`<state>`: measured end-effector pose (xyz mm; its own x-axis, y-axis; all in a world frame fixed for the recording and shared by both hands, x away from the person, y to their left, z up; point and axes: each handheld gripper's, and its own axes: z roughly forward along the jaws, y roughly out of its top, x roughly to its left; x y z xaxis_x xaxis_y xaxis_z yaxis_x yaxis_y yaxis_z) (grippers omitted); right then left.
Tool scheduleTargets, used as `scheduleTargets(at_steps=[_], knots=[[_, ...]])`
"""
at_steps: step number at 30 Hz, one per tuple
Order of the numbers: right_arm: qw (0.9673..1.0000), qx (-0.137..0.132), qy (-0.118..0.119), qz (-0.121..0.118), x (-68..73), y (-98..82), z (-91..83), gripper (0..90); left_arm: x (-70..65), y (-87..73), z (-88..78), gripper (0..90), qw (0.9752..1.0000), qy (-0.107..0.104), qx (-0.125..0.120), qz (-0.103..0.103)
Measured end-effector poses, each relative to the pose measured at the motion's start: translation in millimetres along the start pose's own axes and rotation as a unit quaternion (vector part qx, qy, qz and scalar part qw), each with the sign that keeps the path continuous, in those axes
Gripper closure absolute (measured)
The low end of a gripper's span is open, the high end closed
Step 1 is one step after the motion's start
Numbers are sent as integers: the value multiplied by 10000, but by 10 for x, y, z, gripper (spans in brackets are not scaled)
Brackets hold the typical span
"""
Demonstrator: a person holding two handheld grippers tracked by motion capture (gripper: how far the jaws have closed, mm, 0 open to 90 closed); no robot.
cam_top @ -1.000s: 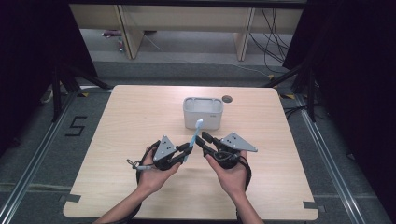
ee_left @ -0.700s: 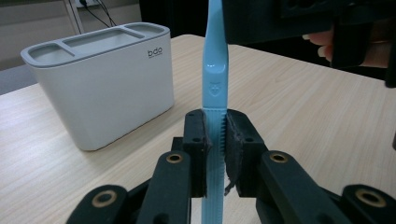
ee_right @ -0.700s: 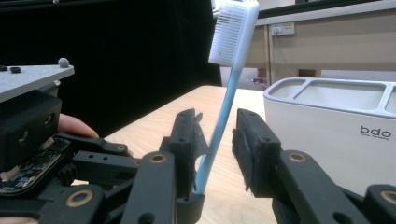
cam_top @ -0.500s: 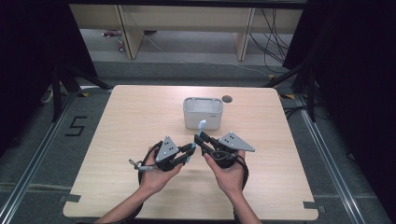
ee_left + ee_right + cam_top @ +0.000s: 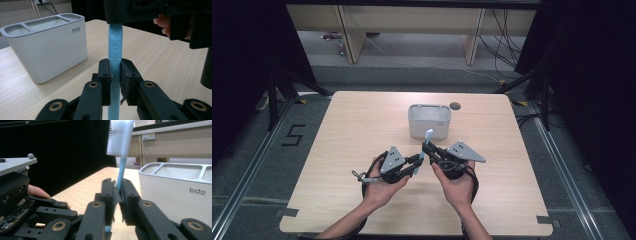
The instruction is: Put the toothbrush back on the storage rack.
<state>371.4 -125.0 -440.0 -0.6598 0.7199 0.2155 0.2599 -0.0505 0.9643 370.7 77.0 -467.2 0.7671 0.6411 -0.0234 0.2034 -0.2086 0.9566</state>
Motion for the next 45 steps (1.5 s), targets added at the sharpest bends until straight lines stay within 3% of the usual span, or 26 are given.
scheduleTargets(at_steps=[5, 7, 8, 11, 17, 18, 23, 26, 29, 34, 37, 39, 41, 42, 43, 44, 45], knots=[[10000, 54, 33, 7, 17, 10, -5, 857, -2, 3, 20, 782, 10000, -21, 11, -26], [9998, 46, -1, -180, 19, 19, -1, 861, 1, 7, 29, 778, 10000, -40, 54, 10], [9999, 112, -12, -90, 53, 20, -2, 861, 4, 4, 44, 769, 10000, -92, 18, 8], [9992, 105, -81, -388, 33, 47, -3, 862, 4, -7, 42, 694, 9999, -85, 112, 80], [9992, 99, -210, -315, -9, 96, -39, 862, 55, -54, -31, 605, 9998, -12, 125, 129], [9988, 85, -194, -430, -27, 112, -41, 862, 55, -54, -31, 588, 9998, -12, 125, 129], [9987, 65, -321, -381, -66, 156, -88, 862, 183, -56, -174, 500, 9997, 181, 51, 161], [9983, 37, -368, -441, -93, 168, -101, 862, 238, -97, -255, 449, 9995, 307, -20, 20], [9985, 52, -363, -410, -101, 176, -101, 862, 299, -157, -343, 411, 9989, 468, -21, 13], [9978, 38, -469, -474, -136, 177, -103, 862, 413, -270, -471, 403, 9977, 657, -39, -153], [9981, 25, -483, -391, -128, 182, -124, 862, 489, -327, -553, 400, 9966, 788, -67, -235], [9972, -12, -542, -513, -150, 195, -138, 862, 543, -367, -610, 397, 9956, 888, -74, -290], [9979, -17, -485, -427, -148, 202, -140, 862, 591, -413, -656, 396, 9946, 967, -117, -357], [9972, -47, -523, -534, -158, 211, -144, 862, 612, -434, -685, 395, 9940, 1019, -99, -380], [9977, -10, -513, -432, -155, 216, -152, 861, 634, -458, -705, 394, 9935, 1056, -126, -414], [9971, -65, -538, -543, -168, 223, -153, 862, 653, -479, -728, 392, 9928, 1101, -129, -449], [9976, -48, -552, -410, -155, 225, -160, 862, 671, -502, -746, 392, 9923, 1133, -148, -481]])
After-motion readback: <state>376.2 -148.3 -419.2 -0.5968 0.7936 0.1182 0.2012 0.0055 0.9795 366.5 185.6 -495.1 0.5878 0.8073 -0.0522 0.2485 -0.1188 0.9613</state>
